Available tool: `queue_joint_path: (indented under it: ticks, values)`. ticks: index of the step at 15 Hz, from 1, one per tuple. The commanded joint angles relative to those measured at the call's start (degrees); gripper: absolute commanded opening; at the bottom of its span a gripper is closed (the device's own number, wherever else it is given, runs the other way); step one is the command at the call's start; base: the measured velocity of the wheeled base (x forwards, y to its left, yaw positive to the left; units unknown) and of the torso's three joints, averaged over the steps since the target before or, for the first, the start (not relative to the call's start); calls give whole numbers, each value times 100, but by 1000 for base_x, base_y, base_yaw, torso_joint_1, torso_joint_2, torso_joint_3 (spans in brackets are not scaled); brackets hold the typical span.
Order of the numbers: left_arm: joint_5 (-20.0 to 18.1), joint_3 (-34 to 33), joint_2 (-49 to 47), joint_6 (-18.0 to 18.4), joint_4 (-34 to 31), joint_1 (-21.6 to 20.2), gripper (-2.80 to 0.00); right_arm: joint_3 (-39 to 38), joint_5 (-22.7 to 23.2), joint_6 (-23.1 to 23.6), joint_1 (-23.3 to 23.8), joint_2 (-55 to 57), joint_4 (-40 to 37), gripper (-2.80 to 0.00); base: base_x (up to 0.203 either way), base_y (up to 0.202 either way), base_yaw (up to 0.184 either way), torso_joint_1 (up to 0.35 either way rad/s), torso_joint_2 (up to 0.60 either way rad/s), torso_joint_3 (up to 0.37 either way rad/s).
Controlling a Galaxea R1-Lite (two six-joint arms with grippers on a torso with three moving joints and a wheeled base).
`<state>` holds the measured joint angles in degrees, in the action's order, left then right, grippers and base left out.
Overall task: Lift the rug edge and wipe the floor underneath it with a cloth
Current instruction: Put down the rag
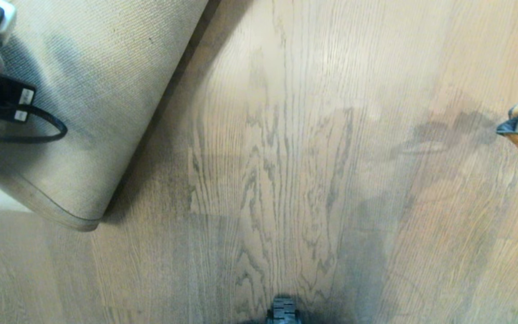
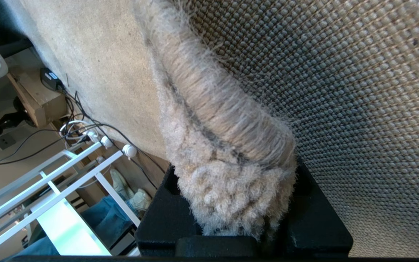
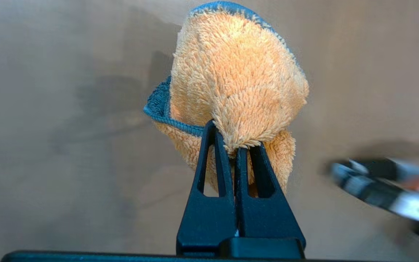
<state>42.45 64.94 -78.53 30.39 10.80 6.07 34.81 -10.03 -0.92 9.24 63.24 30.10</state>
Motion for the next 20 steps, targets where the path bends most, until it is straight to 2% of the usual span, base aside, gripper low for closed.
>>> queue_joint_path:
  ticks: [1,3,5,9,16,20]
  values:
    - [27,1,-31,13,10,-9,-280,-284,302,106,1031,100,32,-280,0,0,0,0,0,0]
    - [27,10,-66,19,10,0,-280,-373,466,297,1664,408,68,-280,0,0,0,0,0,0]
    - [27,19,-92,19,10,0,-280,-394,629,366,1828,756,222,-280,0,0,0,0,0,0]
    - [36,36,-145,19,10,0,-280,-535,1261,415,1853,1093,396,-280,0,0,0,0,0,0]
    - [44,10,-162,28,1,0,-280,-546,1289,329,1871,2020,1290,-280,0,0,0,0,0,0]
    - [44,13,-189,28,2,0,-280,-528,1293,329,1871,2203,1357,-280,0,0,0,0,0,0]
